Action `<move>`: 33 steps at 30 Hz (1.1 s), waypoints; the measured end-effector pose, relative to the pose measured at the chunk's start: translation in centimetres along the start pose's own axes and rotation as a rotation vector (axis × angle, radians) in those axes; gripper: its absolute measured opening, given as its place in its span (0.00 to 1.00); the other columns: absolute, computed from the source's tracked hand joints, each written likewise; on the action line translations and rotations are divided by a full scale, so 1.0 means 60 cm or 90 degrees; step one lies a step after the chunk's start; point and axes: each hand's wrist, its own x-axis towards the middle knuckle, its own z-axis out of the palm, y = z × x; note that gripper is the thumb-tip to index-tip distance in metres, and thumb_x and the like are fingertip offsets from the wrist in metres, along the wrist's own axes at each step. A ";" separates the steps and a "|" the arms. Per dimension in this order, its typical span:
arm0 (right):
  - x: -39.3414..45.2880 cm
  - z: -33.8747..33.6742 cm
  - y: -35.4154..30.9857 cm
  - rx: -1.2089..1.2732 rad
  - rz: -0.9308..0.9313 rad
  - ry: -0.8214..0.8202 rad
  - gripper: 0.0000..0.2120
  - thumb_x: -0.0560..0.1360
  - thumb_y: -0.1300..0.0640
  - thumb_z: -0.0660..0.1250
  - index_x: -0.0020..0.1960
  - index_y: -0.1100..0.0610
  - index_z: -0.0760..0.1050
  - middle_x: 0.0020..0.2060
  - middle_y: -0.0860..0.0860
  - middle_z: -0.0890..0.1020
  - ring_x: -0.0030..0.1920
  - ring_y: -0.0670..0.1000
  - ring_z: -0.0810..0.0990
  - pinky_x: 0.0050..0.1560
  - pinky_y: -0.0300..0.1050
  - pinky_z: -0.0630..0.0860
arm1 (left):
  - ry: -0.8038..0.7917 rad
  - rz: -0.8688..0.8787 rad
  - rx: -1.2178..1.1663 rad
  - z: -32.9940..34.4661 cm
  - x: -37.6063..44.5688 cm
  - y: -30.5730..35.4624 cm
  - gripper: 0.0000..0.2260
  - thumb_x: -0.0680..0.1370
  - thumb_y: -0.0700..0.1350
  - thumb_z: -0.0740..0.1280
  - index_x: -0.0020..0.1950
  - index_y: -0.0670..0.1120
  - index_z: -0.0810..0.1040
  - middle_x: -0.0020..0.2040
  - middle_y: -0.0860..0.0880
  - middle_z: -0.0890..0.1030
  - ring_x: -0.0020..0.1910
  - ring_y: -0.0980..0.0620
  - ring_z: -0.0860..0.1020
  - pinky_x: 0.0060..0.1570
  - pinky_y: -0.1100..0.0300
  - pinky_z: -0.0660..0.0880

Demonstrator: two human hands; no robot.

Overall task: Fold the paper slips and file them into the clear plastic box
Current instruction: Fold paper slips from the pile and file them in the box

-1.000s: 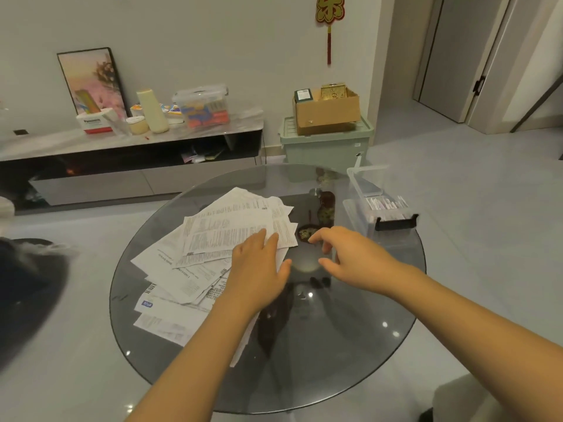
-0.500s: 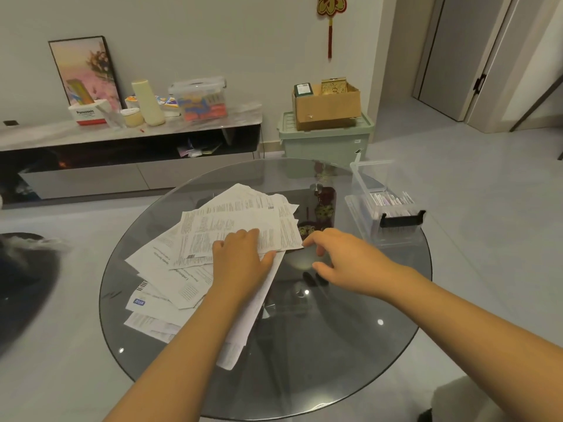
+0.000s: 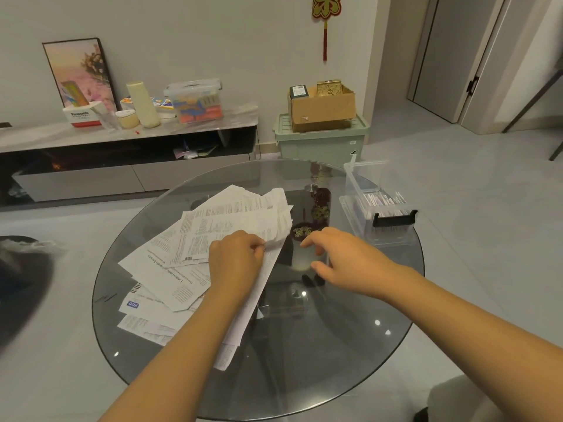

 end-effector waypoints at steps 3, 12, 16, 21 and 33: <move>0.000 -0.002 0.002 -0.008 0.002 0.027 0.18 0.77 0.53 0.60 0.67 0.48 0.66 0.56 0.47 0.71 0.44 0.48 0.74 0.50 0.46 0.75 | -0.024 -0.006 -0.003 -0.009 -0.009 0.013 0.07 0.75 0.50 0.68 0.44 0.50 0.84 0.43 0.51 0.82 0.42 0.51 0.79 0.51 0.52 0.73; -0.001 0.000 0.004 -0.095 -0.039 -0.005 0.22 0.74 0.48 0.66 0.67 0.46 0.68 0.63 0.44 0.69 0.63 0.48 0.63 0.60 0.41 0.61 | -0.172 -0.028 -0.220 -0.036 -0.075 0.029 0.04 0.76 0.48 0.67 0.44 0.50 0.75 0.43 0.55 0.79 0.47 0.56 0.76 0.43 0.64 0.70; -0.004 0.004 0.001 -0.110 -0.056 -0.014 0.09 0.74 0.48 0.66 0.53 0.48 0.79 0.57 0.43 0.75 0.60 0.48 0.64 0.60 0.43 0.57 | -0.209 -0.029 -0.314 -0.053 -0.106 0.014 0.03 0.78 0.47 0.65 0.45 0.50 0.74 0.44 0.58 0.80 0.47 0.59 0.78 0.46 0.63 0.73; -0.011 -0.006 -0.015 0.102 0.011 -0.041 0.12 0.72 0.50 0.69 0.46 0.59 0.78 0.42 0.54 0.81 0.44 0.52 0.77 0.39 0.36 0.69 | -0.220 -0.116 -0.448 -0.069 -0.125 0.002 0.06 0.79 0.46 0.62 0.55 0.53 0.75 0.52 0.58 0.81 0.53 0.58 0.79 0.55 0.60 0.75; 0.000 0.039 -0.035 0.284 0.124 -0.066 0.24 0.70 0.57 0.73 0.62 0.51 0.67 0.42 0.49 0.80 0.43 0.47 0.80 0.41 0.37 0.75 | -0.118 -0.263 -0.469 -0.072 -0.143 -0.028 0.13 0.78 0.44 0.64 0.61 0.51 0.67 0.55 0.55 0.79 0.50 0.57 0.80 0.50 0.59 0.78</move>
